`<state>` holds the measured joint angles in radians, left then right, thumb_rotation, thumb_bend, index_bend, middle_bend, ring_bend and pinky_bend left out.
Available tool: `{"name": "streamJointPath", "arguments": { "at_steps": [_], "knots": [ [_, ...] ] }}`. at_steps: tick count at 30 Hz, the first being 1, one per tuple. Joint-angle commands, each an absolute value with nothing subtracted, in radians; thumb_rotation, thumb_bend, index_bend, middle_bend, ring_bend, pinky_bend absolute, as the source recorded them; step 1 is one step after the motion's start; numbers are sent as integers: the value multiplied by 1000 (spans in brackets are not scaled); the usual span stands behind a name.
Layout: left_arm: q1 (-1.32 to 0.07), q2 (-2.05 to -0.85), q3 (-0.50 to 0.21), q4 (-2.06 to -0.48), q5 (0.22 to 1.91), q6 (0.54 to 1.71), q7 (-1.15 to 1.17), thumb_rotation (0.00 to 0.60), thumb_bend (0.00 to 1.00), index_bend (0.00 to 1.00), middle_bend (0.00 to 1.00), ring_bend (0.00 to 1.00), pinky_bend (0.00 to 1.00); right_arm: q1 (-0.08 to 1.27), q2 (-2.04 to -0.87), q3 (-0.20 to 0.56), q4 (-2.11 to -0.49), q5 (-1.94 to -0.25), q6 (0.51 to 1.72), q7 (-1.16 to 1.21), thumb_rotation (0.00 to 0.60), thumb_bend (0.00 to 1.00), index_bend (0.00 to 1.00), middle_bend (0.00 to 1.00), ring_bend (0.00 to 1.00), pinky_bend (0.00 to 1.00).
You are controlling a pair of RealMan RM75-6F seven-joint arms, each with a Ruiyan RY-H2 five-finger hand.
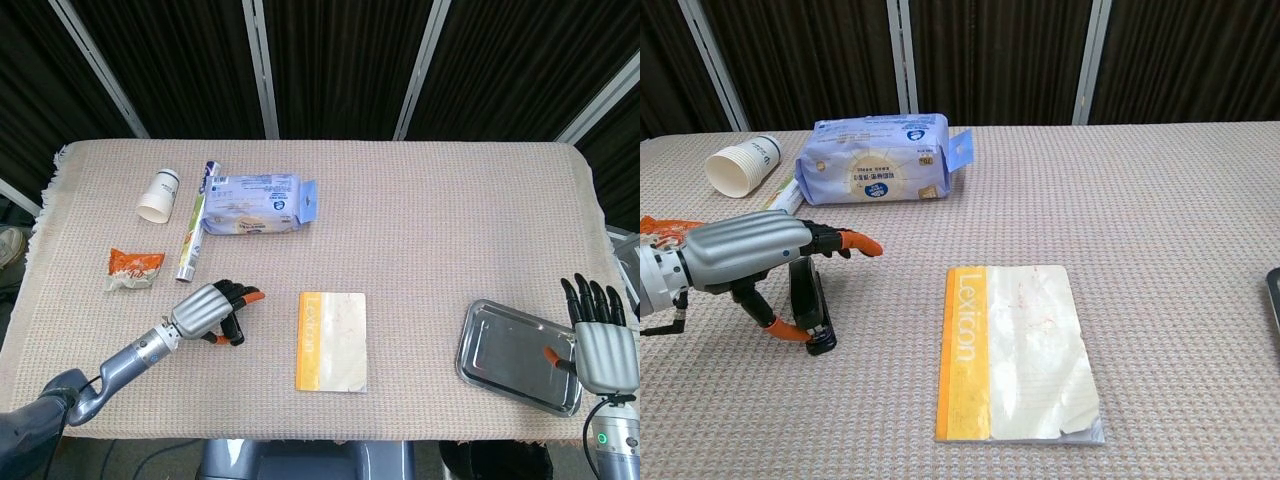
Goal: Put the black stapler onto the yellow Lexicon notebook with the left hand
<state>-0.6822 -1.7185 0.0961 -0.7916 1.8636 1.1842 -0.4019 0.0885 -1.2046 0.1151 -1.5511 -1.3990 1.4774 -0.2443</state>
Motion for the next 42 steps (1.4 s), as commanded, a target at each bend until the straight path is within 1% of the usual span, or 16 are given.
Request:
{"name": "streamJointPath", "arguments": {
  "at_steps": [1,2,3,4,7,10,12,13,16,17,19,24,31,36,42],
  "knots": [
    [-692,-1711,105,-801,1857,1177,-404,600,125,270,307,355,347,88,-1205,119,-1548,-1394,1479,-242,600,0,0,0,0,0],
    [-694,-1706,110,-809,1856,1175,-403,600,132,322,356,399,371,87,-1204,119,-1548,-1395,1481,-242,600,0,0,0,0,0],
    [-695,-1702,115,-814,1856,1175,-403,600,138,356,383,422,387,87,-1204,118,-1548,-1395,1482,-241,600,0,0,0,0,0],
    [-696,-1697,120,-820,1856,1174,-402,600,147,415,423,457,411,86,-1204,118,-1548,-1396,1484,-242,600,0,0,0,0,0],
    [-698,-1680,134,-848,1853,1169,-403,600,177,520,499,520,458,86,-1205,117,-1548,-1398,1487,-245,600,0,0,0,0,0],
    [-699,-1662,146,-873,1850,1168,-390,600,215,575,538,551,485,85,-1206,115,-1551,-1400,1490,-249,600,0,0,0,0,0],
    [-700,-1651,150,-889,1846,1165,-384,600,259,601,558,565,498,84,-1205,114,-1552,-1402,1491,-253,600,0,0,0,0,0],
    [-699,-1645,151,-897,1843,1165,-380,600,293,610,564,571,503,85,-1205,113,-1553,-1403,1490,-254,600,0,0,0,0,0],
    [-703,-1622,153,-927,1829,1148,-362,600,436,627,575,581,518,86,-1204,110,-1557,-1401,1483,-261,600,0,0,0,0,0],
    [-704,-1619,152,-934,1825,1144,-355,600,467,629,576,583,520,87,-1204,110,-1557,-1401,1483,-263,600,0,0,0,0,0],
    [-704,-1612,149,-949,1814,1137,-344,600,497,633,578,584,522,87,-1205,109,-1557,-1400,1481,-267,600,0,0,0,0,0],
    [-718,-1598,122,-1008,1792,1152,-358,600,500,636,580,586,525,92,-1202,109,-1561,-1398,1471,-263,600,0,0,0,0,0],
    [-772,-1614,70,-1091,1762,1119,-372,600,497,639,581,588,532,102,-1190,102,-1562,-1410,1449,-232,600,0,0,0,0,0],
    [-824,-1666,22,-1139,1747,1089,-376,600,479,637,578,587,533,103,-1180,97,-1566,-1418,1444,-216,600,0,0,0,0,0],
    [-927,-1743,-40,-1203,1732,997,-349,600,472,636,577,587,532,92,-1176,88,-1576,-1435,1466,-223,600,0,0,0,0,0]
  ]
}}
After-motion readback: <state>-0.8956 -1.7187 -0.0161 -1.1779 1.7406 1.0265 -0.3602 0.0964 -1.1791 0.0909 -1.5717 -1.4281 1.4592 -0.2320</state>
